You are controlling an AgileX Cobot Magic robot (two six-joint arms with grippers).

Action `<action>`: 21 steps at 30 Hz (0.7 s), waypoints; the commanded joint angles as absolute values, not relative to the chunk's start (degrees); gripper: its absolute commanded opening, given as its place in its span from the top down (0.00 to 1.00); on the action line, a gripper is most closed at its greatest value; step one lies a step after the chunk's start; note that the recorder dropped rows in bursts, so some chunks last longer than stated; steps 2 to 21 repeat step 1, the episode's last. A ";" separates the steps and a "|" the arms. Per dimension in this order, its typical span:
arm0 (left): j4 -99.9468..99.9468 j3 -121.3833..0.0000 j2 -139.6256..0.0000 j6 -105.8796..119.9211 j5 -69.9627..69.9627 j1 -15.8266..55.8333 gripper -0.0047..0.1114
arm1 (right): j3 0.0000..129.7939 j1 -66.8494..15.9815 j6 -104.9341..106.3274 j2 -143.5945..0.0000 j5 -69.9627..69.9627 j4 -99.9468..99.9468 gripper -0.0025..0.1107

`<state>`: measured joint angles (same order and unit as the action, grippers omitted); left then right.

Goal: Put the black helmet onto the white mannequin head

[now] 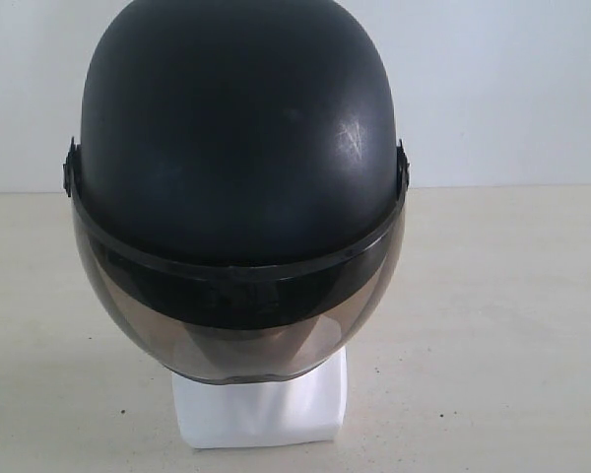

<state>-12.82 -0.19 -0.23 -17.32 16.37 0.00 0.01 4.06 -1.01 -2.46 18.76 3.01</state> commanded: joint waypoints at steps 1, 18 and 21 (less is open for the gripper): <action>-12.93 0.00 0.00 -17.01 16.27 -0.07 0.92 | 0.00 3.98 -1.16 -2.34 18.37 2.70 0.92; -12.93 0.00 0.00 -17.01 16.27 -0.07 0.92 | 0.00 3.98 -1.16 -2.34 18.37 2.70 0.92; -12.93 0.00 0.00 -17.01 16.27 -0.07 0.92 | 0.00 3.98 -1.16 -2.34 18.37 2.70 0.92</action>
